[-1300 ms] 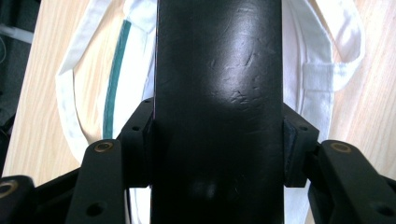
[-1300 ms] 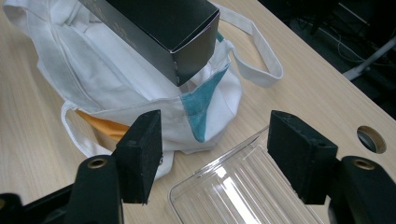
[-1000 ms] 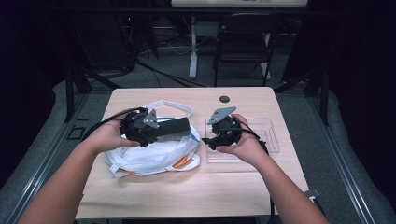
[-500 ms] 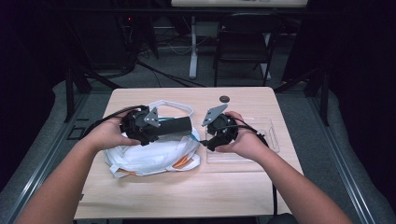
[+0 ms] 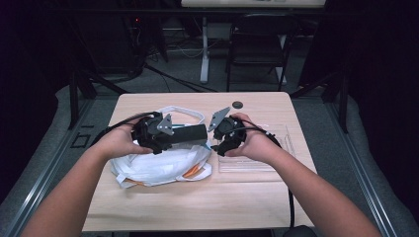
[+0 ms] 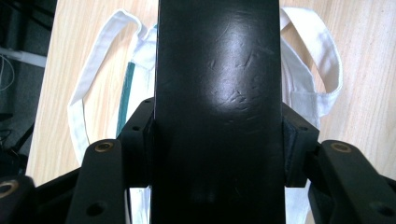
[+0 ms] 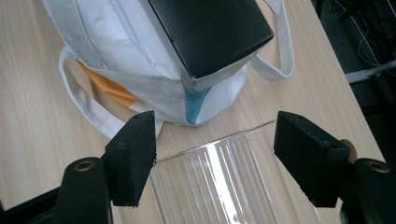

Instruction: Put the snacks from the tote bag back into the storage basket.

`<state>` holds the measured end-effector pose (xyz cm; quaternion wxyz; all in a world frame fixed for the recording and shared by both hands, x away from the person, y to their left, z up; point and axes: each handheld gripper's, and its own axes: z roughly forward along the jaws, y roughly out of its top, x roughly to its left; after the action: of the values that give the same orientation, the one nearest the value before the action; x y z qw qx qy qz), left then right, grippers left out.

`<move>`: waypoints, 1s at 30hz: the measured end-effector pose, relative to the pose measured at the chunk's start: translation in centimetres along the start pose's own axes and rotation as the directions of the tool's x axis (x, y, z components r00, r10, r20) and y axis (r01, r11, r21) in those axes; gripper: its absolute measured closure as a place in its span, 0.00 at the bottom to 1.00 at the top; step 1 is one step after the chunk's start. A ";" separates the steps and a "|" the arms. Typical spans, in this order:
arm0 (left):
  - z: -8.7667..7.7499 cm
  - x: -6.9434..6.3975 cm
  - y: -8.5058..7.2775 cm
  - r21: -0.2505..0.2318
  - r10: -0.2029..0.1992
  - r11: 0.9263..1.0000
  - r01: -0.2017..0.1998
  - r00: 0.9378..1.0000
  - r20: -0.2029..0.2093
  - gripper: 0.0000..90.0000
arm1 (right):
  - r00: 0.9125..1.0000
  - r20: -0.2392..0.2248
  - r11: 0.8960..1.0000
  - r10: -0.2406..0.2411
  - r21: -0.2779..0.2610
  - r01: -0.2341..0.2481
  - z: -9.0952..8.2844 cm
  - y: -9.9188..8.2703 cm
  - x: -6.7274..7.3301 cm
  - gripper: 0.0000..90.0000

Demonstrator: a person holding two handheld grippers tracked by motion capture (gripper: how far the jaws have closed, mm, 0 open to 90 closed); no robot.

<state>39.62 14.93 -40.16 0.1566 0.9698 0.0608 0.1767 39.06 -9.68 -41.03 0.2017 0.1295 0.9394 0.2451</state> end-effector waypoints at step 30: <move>0.4 -0.5 3.0 -0.042 0.057 0.998 -0.056 0.998 0.025 0.48 | 0.994 0.002 0.994 -0.109 0.018 0.109 -0.9 2.3 -0.1 0.32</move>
<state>39.46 11.95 -39.71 0.1721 0.9699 0.0278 0.1697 39.11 -8.17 -39.13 0.2151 0.0804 0.9469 0.2250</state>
